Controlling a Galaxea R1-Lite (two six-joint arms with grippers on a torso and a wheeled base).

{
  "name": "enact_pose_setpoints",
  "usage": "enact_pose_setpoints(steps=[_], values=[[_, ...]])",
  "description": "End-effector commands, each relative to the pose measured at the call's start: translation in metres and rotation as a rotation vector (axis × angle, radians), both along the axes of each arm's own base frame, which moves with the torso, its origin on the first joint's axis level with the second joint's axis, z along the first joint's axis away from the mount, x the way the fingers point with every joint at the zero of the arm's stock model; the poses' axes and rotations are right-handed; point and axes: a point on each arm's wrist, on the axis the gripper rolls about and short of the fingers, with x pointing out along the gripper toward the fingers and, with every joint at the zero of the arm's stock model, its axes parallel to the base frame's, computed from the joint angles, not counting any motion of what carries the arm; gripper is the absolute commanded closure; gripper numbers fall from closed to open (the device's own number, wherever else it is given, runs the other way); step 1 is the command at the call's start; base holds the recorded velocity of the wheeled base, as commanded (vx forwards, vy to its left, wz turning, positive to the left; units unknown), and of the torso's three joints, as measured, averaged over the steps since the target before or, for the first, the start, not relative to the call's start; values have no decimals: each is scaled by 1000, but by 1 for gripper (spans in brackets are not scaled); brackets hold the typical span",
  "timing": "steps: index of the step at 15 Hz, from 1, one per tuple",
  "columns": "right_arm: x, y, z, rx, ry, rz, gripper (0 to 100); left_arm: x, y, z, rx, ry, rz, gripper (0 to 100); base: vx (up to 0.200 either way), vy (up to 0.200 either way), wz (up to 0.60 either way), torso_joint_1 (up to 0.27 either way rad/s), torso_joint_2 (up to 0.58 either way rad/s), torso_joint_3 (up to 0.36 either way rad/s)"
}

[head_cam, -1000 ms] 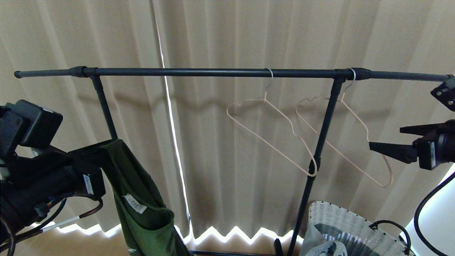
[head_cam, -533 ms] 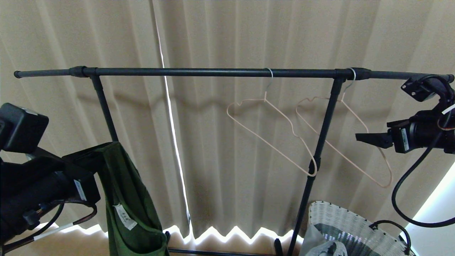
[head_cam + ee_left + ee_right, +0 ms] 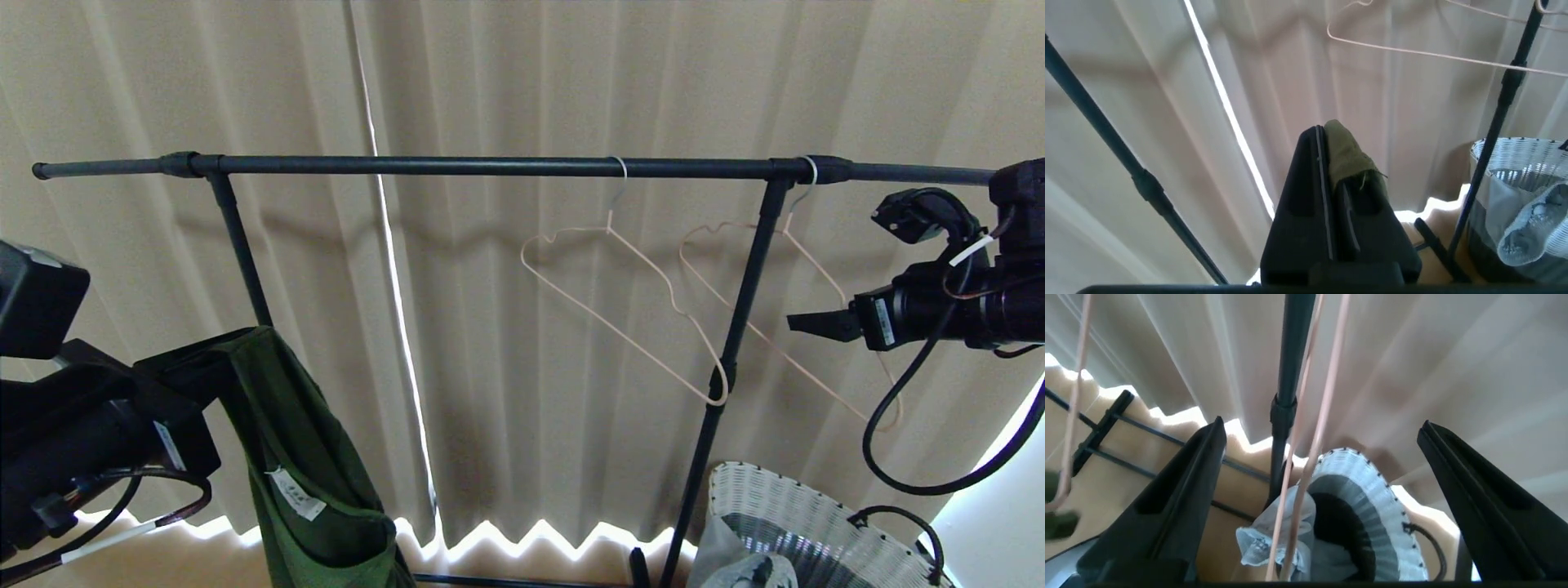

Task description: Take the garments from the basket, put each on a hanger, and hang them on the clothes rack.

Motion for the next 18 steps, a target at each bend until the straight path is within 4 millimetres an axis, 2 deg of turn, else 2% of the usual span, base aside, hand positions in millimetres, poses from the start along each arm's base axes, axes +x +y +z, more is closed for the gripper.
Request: enact_pose_setpoints(steps=[1, 6, 7, 11, 18], values=[[9, 0, -6, -1, 17, 1, 0, 7, 1, -4, 9, 26, 20, 100, 0, 0, 0, 0, 0, 0], [13, 0, -7, 1, 21, 2, 0, 15, 2, -6, 4, 14, 38, 100, 0, 0, 0, 0, 0, 0], [13, 0, -7, 1, 21, 2, 100, 15, 2, -6, 4, 14, 38, 100, 0, 0, 0, 0, 0, 0], [16, 0, -11, 3, 32, 1, 100, 14, 2, -6, 5, 16, 40, 100, 0, 0, 0, 0, 0, 0], [6, -1, 4, 34, -10, -27, 100, 14, 2, -6, 4, 14, 40, 100, 0, 0, 0, 0, 0, 0]])
